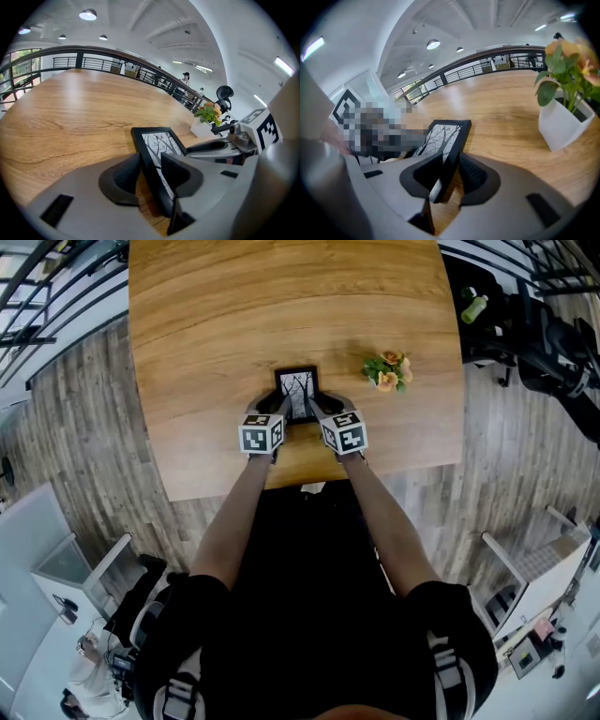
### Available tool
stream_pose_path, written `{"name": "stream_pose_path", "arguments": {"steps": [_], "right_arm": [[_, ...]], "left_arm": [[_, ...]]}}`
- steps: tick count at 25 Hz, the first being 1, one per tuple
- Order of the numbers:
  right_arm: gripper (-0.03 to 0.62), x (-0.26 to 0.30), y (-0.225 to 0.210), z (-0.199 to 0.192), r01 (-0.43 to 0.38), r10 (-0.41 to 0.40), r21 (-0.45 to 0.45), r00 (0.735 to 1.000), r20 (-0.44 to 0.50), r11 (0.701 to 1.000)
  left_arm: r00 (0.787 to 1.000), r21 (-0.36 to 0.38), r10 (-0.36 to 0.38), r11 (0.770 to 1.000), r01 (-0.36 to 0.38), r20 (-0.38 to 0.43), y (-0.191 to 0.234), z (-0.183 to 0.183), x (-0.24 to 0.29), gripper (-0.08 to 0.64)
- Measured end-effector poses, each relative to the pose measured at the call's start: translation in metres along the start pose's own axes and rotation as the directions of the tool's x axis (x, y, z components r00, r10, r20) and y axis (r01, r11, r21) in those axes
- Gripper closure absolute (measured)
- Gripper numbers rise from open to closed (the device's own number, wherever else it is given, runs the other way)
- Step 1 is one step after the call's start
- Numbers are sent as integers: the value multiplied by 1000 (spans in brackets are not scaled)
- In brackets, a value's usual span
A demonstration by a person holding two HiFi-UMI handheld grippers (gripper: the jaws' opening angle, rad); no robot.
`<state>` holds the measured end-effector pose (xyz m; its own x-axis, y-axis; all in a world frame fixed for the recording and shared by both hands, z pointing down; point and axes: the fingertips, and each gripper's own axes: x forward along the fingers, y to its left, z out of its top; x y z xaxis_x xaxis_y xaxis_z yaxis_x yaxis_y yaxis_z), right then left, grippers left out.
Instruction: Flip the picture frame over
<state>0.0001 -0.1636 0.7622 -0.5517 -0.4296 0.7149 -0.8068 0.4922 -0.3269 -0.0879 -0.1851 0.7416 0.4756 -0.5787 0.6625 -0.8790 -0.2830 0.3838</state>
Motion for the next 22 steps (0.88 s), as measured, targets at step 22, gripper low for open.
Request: {"name": "stream_pose_path", "arguments": {"steps": [22], "right_arm": [[586,-58,19,3,-66,82,-176,993,86,982]], "left_arm": [[985,166,-149,977,132,93,-41,6,-53,523]]}}
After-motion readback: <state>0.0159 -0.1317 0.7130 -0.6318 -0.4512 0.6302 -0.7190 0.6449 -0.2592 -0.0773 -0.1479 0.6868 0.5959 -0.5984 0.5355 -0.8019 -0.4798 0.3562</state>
